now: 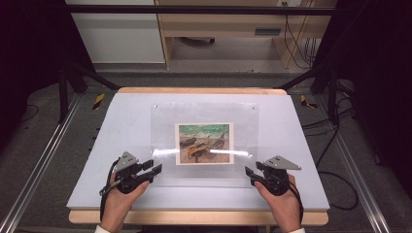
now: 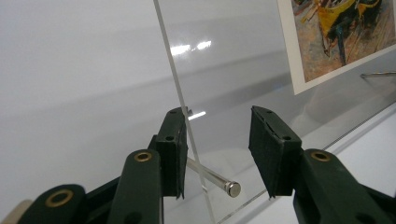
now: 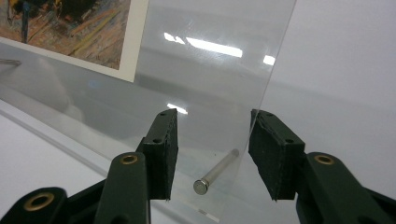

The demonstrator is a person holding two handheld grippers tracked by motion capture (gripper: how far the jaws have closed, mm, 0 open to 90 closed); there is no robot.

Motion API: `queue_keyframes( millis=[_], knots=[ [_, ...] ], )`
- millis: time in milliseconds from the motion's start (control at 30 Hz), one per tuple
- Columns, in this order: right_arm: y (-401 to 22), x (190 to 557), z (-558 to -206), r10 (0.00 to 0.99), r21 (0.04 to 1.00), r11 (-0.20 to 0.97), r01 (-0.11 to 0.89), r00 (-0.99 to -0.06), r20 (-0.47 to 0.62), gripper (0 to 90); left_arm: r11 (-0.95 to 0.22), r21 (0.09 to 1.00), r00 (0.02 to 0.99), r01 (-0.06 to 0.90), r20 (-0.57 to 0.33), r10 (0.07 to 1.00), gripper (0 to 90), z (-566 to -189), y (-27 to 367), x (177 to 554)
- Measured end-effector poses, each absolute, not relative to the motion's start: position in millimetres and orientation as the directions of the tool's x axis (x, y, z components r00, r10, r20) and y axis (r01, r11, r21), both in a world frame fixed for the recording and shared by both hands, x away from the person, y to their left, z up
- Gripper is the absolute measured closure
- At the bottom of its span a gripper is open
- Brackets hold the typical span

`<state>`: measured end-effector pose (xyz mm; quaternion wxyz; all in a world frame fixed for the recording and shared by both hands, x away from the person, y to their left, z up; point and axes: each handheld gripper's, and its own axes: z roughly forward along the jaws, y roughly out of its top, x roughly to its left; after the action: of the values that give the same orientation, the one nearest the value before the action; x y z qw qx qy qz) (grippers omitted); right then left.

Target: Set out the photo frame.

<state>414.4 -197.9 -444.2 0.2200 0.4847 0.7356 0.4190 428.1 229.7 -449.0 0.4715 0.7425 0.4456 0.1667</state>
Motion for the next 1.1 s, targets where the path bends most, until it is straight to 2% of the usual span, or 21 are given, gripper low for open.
queue_keyframes(
  millis=[1100],
  knots=[
    [-200.9, 409.0, -445.9, 0.9, 0.831, 0.159, 0.533, -0.425, 0.101, 58.5, -0.158, 0.849, 0.544, 0.504, -0.17, 0.822, 59.7, -449.7, 230.4, 424.7]
  ],
)
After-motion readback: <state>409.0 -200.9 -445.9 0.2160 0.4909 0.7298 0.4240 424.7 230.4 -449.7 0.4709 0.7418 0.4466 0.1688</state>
